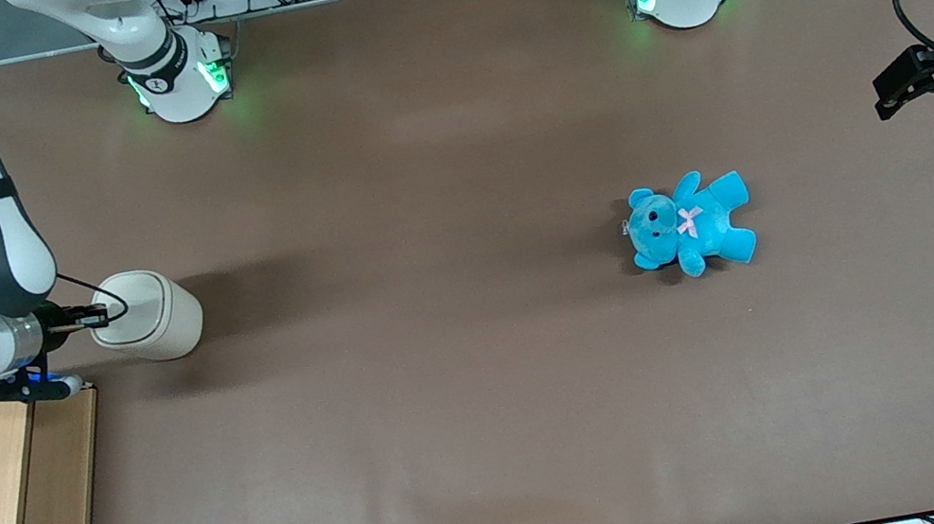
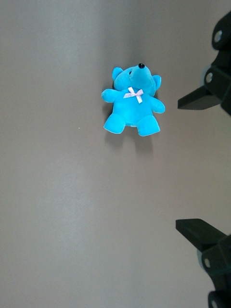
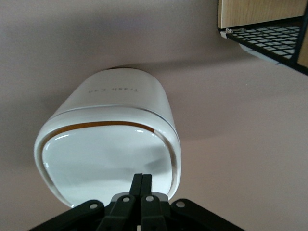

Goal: Open trash can with right arm

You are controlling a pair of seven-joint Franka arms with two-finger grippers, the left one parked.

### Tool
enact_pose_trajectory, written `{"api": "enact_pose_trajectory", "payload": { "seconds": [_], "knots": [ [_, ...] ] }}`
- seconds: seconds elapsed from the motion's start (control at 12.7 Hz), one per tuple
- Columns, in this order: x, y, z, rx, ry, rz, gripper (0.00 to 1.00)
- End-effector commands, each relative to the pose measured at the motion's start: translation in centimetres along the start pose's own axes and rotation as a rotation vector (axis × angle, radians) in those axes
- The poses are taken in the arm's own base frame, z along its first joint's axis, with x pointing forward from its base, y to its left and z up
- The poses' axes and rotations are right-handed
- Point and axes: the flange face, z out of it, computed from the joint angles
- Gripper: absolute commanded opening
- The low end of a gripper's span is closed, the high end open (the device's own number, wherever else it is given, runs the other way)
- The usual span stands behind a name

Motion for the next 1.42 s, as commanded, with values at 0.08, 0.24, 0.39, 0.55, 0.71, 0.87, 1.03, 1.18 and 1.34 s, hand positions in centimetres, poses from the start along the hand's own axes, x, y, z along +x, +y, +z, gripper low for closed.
{"api": "enact_pose_trajectory", "payload": {
  "seconds": [0.08,0.24,0.39,0.55,0.71,0.87,1.03,1.18,1.34],
  "knots": [
    [0.7,0.5,1.5,-0.018,-0.022,-0.019,0.0],
    [1.0,0.6,2.2,-0.018,-0.033,-0.021,0.0],
    [1.4,0.7,2.8,-0.017,-0.033,-0.019,0.0],
    [1.4,0.8,3.2,-0.017,-0.04,-0.019,0.0],
    [1.5,0.9,4.0,-0.016,-0.034,-0.032,0.0],
    [1.3,1.0,4.0,-0.015,-0.026,-0.036,0.0],
    [0.4,0.4,1.6,-0.018,-0.007,-0.044,0.0],
    [-1.1,0.1,-2.7,-0.019,0.023,-0.049,0.0],
    [-2.3,-0.1,-7.7,-0.02,0.057,-0.05,0.0]
  ]
}}
